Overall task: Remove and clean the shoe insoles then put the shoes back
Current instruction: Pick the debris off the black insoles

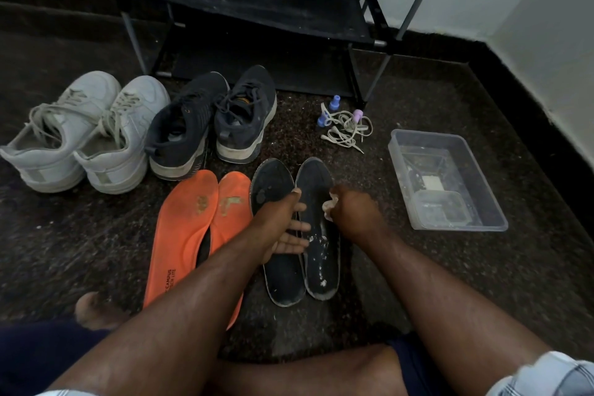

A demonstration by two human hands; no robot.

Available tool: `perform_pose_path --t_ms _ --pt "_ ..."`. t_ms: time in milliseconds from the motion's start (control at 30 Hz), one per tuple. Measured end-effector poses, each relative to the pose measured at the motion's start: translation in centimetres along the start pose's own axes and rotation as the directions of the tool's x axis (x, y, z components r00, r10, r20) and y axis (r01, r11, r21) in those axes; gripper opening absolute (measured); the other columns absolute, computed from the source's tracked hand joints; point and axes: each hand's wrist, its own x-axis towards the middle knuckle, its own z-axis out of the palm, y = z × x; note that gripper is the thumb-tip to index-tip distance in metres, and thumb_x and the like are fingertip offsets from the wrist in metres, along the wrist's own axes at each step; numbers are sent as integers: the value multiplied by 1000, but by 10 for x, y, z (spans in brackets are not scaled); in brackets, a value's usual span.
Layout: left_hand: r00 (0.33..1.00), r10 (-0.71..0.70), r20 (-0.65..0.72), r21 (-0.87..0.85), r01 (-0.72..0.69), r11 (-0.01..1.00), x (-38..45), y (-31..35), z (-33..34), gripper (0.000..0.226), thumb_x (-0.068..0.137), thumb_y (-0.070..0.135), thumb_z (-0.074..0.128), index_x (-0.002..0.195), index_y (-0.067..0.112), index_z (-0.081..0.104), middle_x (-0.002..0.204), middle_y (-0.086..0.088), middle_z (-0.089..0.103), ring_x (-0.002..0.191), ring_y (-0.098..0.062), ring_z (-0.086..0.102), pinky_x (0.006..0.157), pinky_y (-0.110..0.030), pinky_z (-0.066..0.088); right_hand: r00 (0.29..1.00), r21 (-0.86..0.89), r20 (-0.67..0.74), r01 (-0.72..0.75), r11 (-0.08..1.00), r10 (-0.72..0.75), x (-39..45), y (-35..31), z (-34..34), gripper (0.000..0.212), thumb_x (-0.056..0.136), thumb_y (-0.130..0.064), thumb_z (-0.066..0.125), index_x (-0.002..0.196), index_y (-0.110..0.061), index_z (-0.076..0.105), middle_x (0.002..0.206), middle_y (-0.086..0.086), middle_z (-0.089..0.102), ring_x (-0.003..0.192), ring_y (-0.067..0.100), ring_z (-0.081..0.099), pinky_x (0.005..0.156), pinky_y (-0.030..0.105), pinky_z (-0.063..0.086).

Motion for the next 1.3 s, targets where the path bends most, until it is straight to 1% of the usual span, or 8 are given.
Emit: perform_pose_path --t_ms 233,400,467,533,633,833,1000,1300 --pt "997 51 -63 10 -51 999 -7 5 -1 55 99 58 42 125 13 60 108 -16 70 89 -34 74 76 -38 61 1000 -1 -4 4 1000 -4 7 1 3 23 91 -27 61 102 -10 72 106 10 71 97 24 67 88 34 52" --pt "998 42 -53 59 -39 998 -21 4 -1 55 100 58 42 125 12 60 110 -16 70 91 -32 74 79 -38 61 998 186 54 -55 981 46 1 11 -4 5 83 -19 72 88 -18 75 104 2 74 91 12 70 86 32 56" --pt "998 39 -42 89 -35 995 -29 5 0 54 100 57 43 125 12 59 110 -15 70 92 -31 73 80 -39 61 996 287 59 -86 954 71 -4 14 -7 17 78 -11 75 90 -21 69 105 0 72 83 8 68 78 23 57" --pt "998 50 -42 138 -44 989 -38 6 0 53 100 57 44 125 13 58 111 -14 69 92 -31 73 78 -39 61 998 235 66 -22 972 7 -7 14 -10 38 77 -11 76 112 -19 64 111 -1 67 88 8 65 76 10 49" --pt "998 51 -27 195 -45 980 -48 3 -4 51 99 57 46 127 15 54 113 -11 67 95 -31 72 77 -38 61 983 -17 143 118 993 -114 -8 9 -11 59 80 -22 74 135 -17 55 133 7 59 118 21 57 98 23 43" --pt "1000 1 -17 101 0 995 -50 -21 -5 50 99 57 46 126 17 56 112 -11 69 94 -30 73 87 -44 60 984 -48 134 126 991 -118 -9 4 -8 19 88 -30 66 101 -19 75 103 4 73 95 20 68 80 24 49" --pt "1000 -16 20 72 15 997 -40 -24 8 59 99 59 44 141 19 48 118 -13 67 90 -33 74 78 -40 62 998 90 -12 57 994 -57 -11 10 -27 20 83 -23 70 103 -23 72 102 1 72 94 18 66 77 23 45" --pt "999 -35 35 89 32 996 -22 -25 8 62 98 59 47 148 24 37 110 -17 69 88 -38 74 77 -46 62 984 21 32 172 985 -173 -20 18 -32 21 83 -19 70 103 -18 76 105 1 74 95 16 68 76 20 45"
